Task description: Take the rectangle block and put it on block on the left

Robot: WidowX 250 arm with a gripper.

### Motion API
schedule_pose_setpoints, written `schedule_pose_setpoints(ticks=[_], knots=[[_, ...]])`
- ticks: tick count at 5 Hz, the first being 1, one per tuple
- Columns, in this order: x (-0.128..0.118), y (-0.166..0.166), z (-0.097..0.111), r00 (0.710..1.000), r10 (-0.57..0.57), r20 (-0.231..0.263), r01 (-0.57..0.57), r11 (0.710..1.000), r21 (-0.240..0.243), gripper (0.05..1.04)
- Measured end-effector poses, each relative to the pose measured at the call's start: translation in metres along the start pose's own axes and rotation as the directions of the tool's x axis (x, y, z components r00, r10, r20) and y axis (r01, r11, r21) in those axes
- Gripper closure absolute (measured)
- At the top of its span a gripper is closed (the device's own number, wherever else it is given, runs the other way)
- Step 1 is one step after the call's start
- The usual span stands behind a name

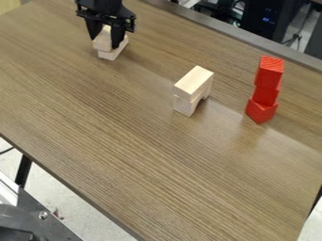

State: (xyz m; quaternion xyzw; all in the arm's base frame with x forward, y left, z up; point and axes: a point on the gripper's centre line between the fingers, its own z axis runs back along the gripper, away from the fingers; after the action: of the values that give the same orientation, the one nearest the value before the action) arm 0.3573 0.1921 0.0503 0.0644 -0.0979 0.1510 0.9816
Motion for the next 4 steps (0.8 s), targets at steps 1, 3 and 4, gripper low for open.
schedule_pose_setpoints(ticks=[1, 3, 4], knots=[[-0.0005, 0.0002, -0.0012, 1.000, 0.001, -0.003, -0.001, 1.000, 0.002, 0.520], [0.0007, -0.0004, -0.0032, 1.000, 0.008, 0.001, -0.008, 1.000, 0.002, 0.520], [0.0017, -0.0006, -0.0040, 1.000, 0.011, 0.009, -0.011, 1.000, 0.004, 0.447]])
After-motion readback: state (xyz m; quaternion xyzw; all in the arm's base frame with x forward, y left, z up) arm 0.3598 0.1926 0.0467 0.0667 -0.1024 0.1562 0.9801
